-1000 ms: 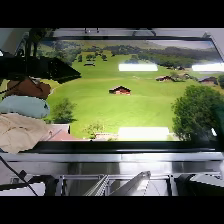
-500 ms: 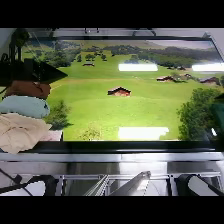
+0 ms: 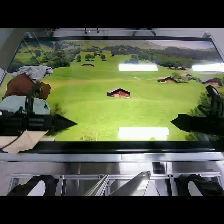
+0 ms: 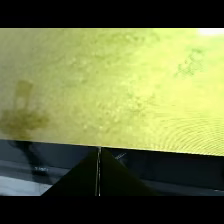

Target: Fold the shirts.

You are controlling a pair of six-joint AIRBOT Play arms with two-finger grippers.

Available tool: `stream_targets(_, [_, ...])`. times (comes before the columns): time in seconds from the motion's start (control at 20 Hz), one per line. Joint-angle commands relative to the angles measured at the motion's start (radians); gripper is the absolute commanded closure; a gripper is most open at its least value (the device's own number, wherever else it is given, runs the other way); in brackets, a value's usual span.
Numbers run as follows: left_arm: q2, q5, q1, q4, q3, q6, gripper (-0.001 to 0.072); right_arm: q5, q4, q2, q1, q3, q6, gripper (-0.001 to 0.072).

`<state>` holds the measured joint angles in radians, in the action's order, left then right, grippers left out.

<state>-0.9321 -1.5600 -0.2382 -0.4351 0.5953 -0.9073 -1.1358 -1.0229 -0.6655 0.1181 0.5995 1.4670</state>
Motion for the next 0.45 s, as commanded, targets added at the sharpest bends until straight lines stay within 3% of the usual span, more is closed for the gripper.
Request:
stream_targets(0.0, [0.132,0.031,-0.002,-0.027,-0.132,-0.003,0.0689,0.002,0.029,0.029,-0.031,-0.042,-0.042,0.0688])
stream_targets(0.4, [0.317,0.053,-0.002,-0.026,-0.138,-0.027,0.0688,-0.005,0.033,0.029,-0.031,-0.042,-0.042,0.0687])
